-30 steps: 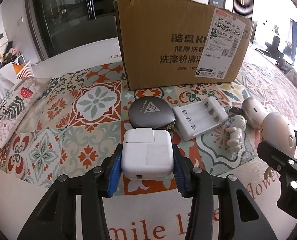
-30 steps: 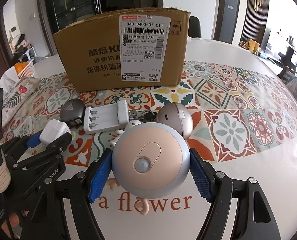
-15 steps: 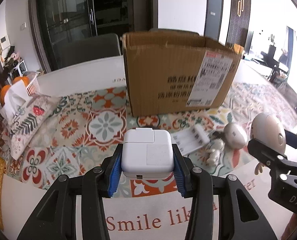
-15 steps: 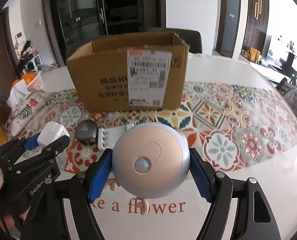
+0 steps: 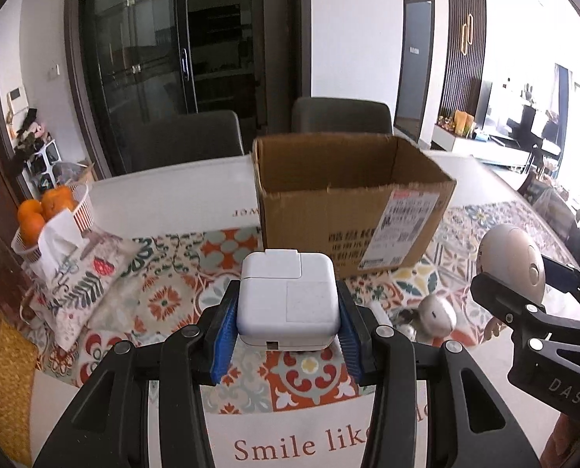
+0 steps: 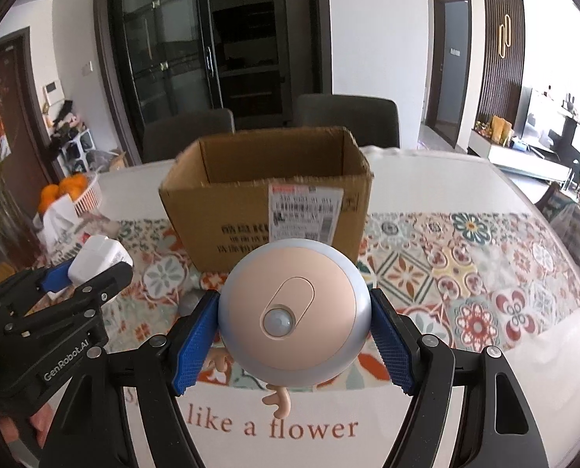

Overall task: Organize rigid objects
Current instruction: 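Lift the speaker with the right tool while the left tool grasps and lifts the white charger, then lower both held items into the box and open both tools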

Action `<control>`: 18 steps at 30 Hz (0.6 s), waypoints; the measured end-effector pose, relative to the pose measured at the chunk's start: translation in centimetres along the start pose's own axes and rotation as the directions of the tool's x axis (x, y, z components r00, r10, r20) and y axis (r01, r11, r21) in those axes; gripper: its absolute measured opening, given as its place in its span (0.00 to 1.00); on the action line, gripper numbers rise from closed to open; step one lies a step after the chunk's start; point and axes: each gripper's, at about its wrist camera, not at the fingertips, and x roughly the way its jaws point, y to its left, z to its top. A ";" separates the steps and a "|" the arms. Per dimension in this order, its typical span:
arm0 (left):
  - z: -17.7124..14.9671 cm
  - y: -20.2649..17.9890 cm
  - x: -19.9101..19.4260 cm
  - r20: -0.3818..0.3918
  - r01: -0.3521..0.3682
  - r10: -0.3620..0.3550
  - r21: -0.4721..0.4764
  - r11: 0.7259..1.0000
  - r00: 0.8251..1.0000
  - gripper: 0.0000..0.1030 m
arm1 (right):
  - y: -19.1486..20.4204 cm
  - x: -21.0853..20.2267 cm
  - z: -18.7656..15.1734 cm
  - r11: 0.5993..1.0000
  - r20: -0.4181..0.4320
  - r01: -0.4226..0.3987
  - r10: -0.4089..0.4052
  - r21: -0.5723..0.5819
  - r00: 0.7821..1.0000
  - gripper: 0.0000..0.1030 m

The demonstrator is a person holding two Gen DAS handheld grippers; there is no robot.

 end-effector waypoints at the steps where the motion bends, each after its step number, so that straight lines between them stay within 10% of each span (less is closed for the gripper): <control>1: 0.4 0.1 -0.2 0.009 0.001 -0.001 0.001 1.000 1.000 0.43 | 0.0 -0.1 0.4 1.000 0.009 -0.001 0.001 -0.002 1.000 0.72; 18: 6.2 0.6 -0.3 0.096 0.013 -0.014 0.015 1.000 0.995 0.43 | 0.4 -1.2 6.3 0.999 0.137 0.005 0.001 -0.042 0.991 0.72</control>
